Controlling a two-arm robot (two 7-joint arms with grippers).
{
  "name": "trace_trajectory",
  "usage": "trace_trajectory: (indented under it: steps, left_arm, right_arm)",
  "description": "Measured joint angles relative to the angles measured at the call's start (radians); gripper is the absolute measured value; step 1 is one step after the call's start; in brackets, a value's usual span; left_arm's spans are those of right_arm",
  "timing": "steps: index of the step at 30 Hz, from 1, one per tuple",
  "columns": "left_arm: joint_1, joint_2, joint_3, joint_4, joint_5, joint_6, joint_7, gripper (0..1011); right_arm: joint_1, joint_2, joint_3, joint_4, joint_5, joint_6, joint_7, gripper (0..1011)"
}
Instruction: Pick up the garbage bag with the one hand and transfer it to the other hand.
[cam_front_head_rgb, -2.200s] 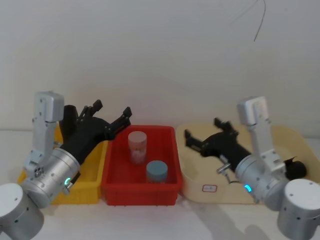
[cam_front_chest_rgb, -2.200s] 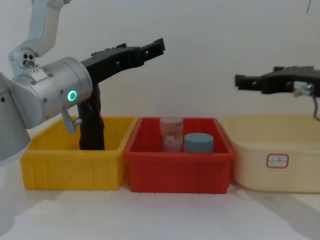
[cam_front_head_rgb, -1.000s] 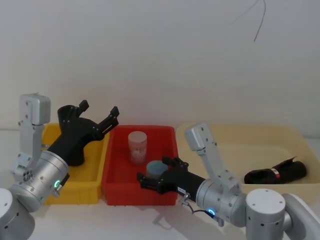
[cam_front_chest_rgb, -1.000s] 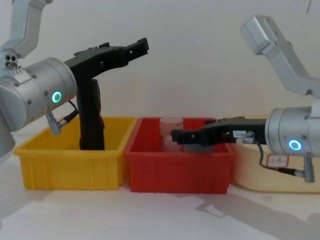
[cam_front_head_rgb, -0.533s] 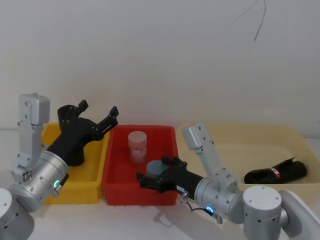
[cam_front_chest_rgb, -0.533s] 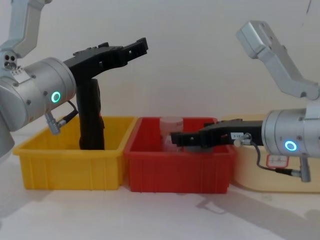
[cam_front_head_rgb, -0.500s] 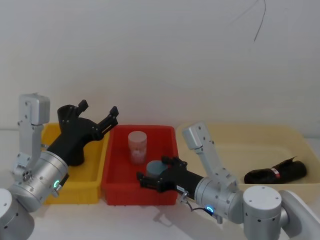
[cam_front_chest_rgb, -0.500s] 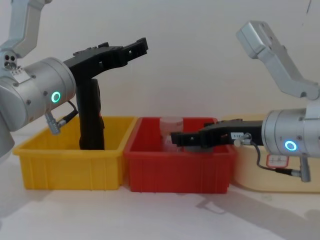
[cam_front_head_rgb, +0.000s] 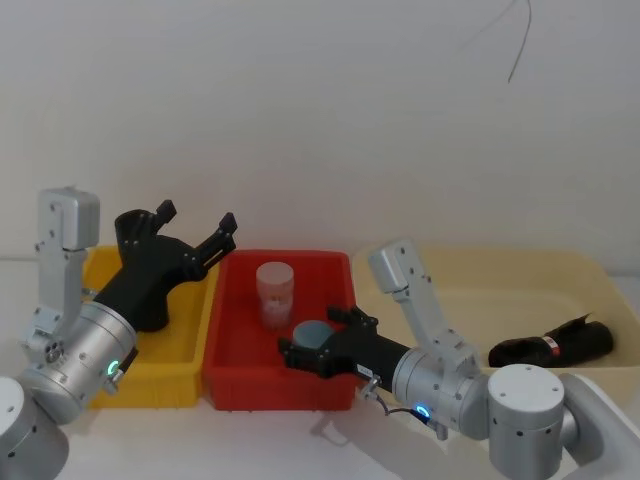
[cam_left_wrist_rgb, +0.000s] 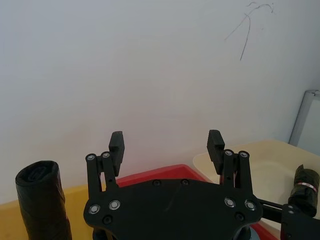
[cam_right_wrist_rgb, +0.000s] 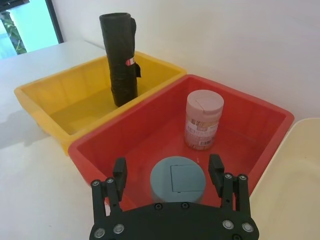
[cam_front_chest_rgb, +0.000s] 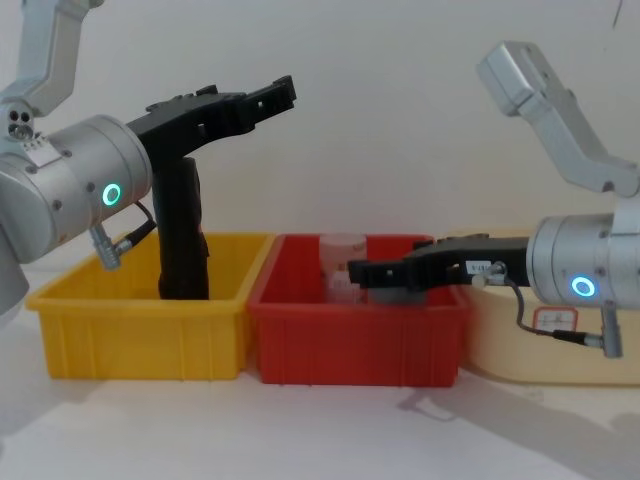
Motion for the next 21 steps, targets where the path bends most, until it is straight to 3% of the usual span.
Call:
trace_trajectory:
  steps: [21]
  left_arm:
    - [0.0, 0.0, 0.0, 0.0, 0.0, 0.0, 0.0, 1000]
  right_arm:
    - [0.026, -0.001, -0.028, 0.052, -0.004, -0.004, -0.001, 1001]
